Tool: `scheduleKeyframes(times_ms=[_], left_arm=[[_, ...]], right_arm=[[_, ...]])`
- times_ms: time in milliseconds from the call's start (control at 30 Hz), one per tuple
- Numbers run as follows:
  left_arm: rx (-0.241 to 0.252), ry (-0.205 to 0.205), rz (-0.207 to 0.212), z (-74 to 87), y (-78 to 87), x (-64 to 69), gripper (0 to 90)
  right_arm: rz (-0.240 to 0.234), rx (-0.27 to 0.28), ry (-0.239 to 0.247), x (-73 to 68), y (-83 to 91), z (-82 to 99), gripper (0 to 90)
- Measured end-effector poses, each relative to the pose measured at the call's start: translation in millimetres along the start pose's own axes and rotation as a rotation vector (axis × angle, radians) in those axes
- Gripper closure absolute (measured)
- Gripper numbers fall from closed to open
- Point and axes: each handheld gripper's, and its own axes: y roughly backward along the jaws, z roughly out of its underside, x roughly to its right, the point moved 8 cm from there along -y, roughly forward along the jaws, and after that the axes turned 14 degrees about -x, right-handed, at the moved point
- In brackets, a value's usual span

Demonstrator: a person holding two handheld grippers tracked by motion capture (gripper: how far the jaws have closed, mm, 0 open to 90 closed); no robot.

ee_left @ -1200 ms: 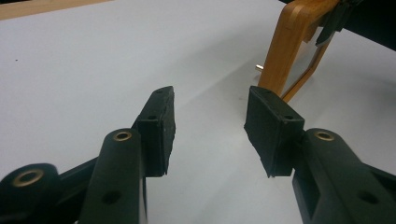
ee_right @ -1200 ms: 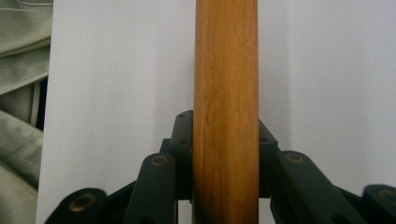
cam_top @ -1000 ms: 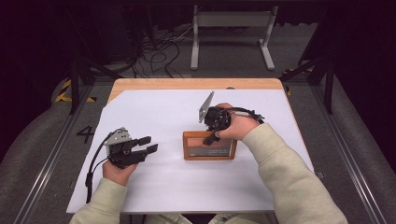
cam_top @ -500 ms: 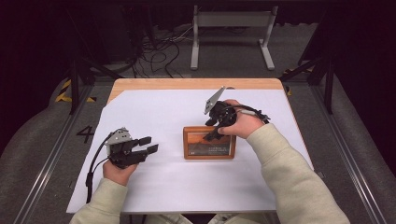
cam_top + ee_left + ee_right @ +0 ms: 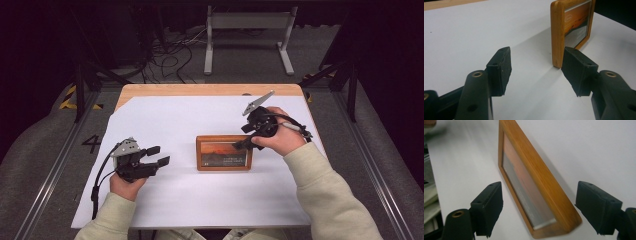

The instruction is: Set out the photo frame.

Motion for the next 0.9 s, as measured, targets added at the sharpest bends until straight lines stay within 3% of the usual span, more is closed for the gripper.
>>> scheduleKeyframes(times_ms=[233,267,300,567,900], left_arm=[[0.014,0.008,-0.002,0.3,3.1,-1.8,40.2],[0.014,0.008,-0.002,0.3,3.1,-1.8,40.1],[0.009,0.006,-0.003,0.6,2.7,-1.5,40.1],[0.028,-0.001,-0.011,-1.3,4.0,-2.0,37.4],[0.061,0.0,-0.008,-2.9,6.9,-0.1,35.5]], right_arm=[[0.035,0.137,-0.023,0.5,17.0,25.4,15.4],[0.035,0.137,-0.023,0.5,17.0,25.4,15.4],[0.049,0.171,-0.031,1.4,21.9,31.6,14.2],[0.142,0.301,-0.063,5.3,37.0,56.3,7.9],[0.217,0.406,-0.108,10.3,30.1,95.0,6.8]])
